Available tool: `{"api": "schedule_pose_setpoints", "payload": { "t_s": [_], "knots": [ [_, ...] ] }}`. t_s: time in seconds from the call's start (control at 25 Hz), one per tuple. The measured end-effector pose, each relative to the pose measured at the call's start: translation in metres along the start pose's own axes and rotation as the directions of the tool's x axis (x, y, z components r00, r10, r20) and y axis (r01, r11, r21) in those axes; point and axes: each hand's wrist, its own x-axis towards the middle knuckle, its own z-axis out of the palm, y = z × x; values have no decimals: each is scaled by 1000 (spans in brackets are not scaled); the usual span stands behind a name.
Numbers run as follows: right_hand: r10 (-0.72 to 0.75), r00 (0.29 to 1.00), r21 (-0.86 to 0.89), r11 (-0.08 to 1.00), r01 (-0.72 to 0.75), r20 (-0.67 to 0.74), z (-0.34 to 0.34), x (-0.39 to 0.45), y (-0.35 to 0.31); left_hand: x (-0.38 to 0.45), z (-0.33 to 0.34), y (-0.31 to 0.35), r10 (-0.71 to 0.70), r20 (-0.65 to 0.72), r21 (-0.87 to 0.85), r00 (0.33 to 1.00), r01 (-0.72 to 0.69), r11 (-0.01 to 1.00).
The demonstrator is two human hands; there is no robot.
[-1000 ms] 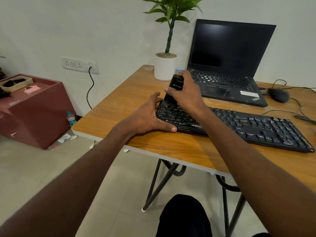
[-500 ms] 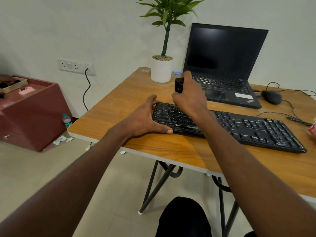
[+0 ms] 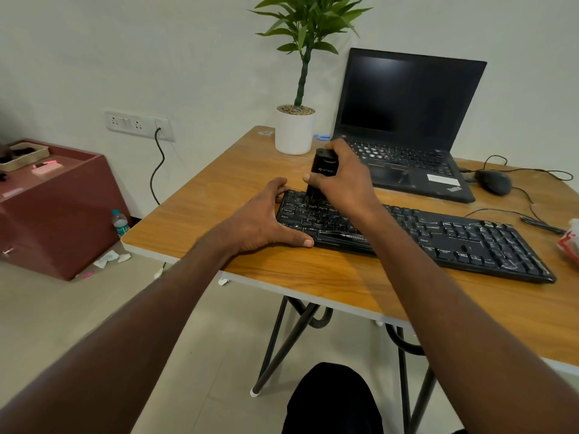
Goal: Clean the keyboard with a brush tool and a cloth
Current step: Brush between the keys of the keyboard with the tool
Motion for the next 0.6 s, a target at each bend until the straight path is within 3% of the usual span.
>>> {"api": "schedule_pose_setpoints", "payload": {
  "t_s": [0.16, 0.28, 0.36, 0.48, 0.52, 0.6],
  "knots": [
    [32, 998, -100, 994, -36, -45, -14, 1, 9, 0, 0, 1, 1, 3, -1, 1000, -1, 1000],
    [22, 1000, 72, 997, -23, 16, -12, 0, 5, 0, 0, 1, -2, 3, -12, 1000, 3, 1000],
    [-13, 997, -47, 999, 17, 78, -12, -1, 6, 0, -1, 1, -6, 8, -14, 1000, 6, 1000],
    [-16, 1000, -287, 958, 21, 19, -20, 1, 11, 0, 0, 1, -8, 10, -12, 1000, 8, 1000],
    [-28, 1000, -256, 966, 27, 2, -19, 1, 10, 0, 0, 1, -7, 8, -11, 1000, 7, 1000],
    [-31, 999, 15, 999, 31, 29, -12, -4, 5, 0, 0, 1, -7, 6, -13, 1000, 7, 1000]
  ]
}}
